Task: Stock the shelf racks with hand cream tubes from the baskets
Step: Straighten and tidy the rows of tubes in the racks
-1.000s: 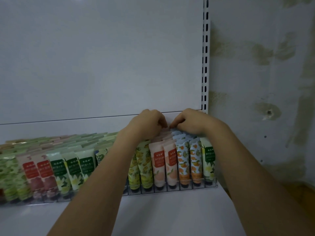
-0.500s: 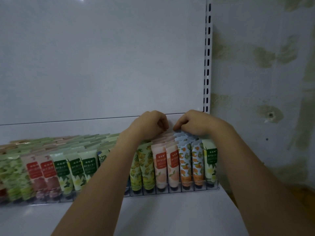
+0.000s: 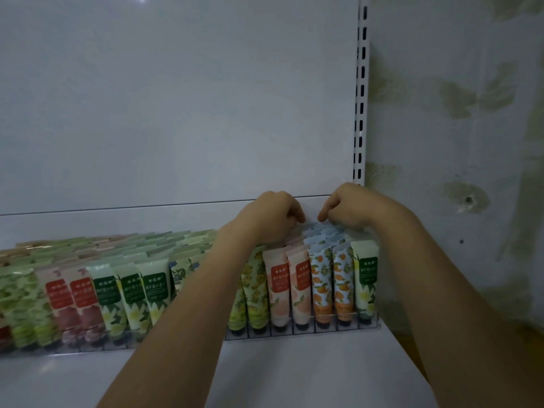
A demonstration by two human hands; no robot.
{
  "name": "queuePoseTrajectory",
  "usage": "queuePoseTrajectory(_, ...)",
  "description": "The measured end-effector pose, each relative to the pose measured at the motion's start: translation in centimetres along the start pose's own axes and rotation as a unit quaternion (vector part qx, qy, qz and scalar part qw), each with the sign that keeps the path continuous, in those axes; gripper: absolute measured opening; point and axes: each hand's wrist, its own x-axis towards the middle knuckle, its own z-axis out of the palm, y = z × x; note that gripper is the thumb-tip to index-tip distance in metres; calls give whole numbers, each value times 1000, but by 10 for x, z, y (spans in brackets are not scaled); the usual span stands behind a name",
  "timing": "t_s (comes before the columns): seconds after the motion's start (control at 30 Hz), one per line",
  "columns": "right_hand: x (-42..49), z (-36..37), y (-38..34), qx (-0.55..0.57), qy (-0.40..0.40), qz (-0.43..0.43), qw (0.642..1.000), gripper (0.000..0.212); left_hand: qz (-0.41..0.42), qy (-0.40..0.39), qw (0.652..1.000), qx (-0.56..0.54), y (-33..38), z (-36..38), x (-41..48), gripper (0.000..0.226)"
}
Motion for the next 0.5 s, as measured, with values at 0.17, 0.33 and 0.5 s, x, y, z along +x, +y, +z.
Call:
queuePoseTrajectory(0.17,-1,2,0,-18,-30,1,999,27,2,-31,999,30,3,7,3,32)
queuePoseTrajectory(0.33,-1,1,0,-15,-38,2,999,28,4,-26,999,34,4,8,3,33)
queuePoseTrajectory(0.5,0,3,-1,-8,-24,6,1000,32,0,-23,999,38,3,8,3,33)
